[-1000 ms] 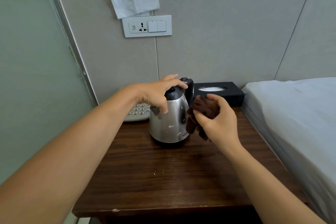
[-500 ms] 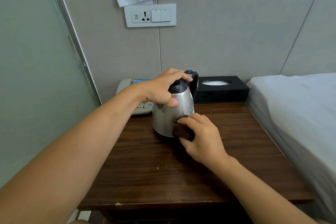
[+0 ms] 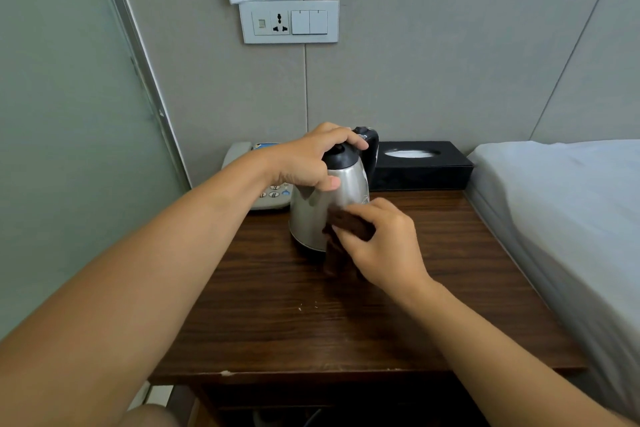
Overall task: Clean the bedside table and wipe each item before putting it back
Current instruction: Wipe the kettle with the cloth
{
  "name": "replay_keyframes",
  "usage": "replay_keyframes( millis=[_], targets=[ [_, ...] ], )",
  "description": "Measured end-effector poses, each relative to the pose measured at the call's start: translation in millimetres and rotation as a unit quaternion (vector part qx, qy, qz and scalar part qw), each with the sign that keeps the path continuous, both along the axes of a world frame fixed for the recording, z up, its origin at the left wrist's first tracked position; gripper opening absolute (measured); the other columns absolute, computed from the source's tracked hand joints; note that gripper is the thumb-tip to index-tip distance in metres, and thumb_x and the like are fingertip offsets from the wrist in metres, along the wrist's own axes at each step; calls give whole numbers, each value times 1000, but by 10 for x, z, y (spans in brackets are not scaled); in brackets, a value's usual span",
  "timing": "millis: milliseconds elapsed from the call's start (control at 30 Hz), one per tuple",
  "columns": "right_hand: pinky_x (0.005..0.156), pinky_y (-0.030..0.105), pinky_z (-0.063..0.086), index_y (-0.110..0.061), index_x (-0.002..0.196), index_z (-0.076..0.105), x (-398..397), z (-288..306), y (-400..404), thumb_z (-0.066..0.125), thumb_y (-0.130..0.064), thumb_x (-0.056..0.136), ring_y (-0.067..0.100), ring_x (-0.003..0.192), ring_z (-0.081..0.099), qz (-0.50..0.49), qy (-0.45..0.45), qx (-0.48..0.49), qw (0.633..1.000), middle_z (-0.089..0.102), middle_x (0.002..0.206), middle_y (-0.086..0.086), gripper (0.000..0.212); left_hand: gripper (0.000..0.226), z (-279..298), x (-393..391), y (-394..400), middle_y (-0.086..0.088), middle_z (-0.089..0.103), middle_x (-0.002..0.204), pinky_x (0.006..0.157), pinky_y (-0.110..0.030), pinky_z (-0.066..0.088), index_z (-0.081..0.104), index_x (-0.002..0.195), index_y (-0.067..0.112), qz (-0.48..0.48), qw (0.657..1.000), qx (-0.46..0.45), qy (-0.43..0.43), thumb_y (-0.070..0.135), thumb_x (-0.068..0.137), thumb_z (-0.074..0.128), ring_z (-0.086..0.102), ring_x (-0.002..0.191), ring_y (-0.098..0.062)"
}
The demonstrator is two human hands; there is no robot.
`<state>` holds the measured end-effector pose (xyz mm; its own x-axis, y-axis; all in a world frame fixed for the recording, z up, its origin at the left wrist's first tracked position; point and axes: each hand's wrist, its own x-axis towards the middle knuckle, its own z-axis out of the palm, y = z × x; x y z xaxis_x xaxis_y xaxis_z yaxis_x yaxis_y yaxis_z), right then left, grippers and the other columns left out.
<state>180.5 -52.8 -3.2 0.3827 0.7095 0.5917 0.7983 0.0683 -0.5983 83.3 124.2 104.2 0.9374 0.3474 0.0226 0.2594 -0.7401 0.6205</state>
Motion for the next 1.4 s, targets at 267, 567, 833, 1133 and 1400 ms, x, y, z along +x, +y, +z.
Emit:
replay_keyframes(
  millis=[267,567,833,1133,1400],
  targets=[
    [87,37,56,-33,119,77,-239,-226,20,79,-36,87,17,96,64,4,-33,-159,987,59,101,-10,32,75,13,6,-27,5,33,146,118,-40,35,57,130,46,15,999,-28,-2,13,63,63,31,144,-17],
    [73,29,52,-24,118,76,-162,67,163,83,-25,85,12,85,58,-56,-19,67,996,53,95,-8,34,63,-2,31,23,3,35,144,109,-27,43,60,123,48,3,998,-53,-20,12,71,66,38,141,-19],
    [77,29,53,-35,107,79,68,-197,-118,81,-35,84,13,91,64,-5,-73,-157,985,59,97,-15,22,59,54,38,-48,-4,35,149,95,-24,46,62,131,32,12,997,-68,-32,24,73,60,39,142,-20],
    [84,45,63,-27,107,75,146,267,-188,82,-26,86,11,94,74,-22,380,35,924,77,97,-10,22,82,12,27,46,4,31,148,117,-31,31,56,127,49,-19,1000,15,2,36,52,86,29,146,-14],
    [80,55,63,-16,118,73,-6,431,-282,78,4,84,30,93,77,96,484,25,869,79,101,9,39,93,-28,42,47,10,29,148,120,-46,34,50,125,59,-5,998,58,3,52,41,88,30,145,-17]
  ],
)
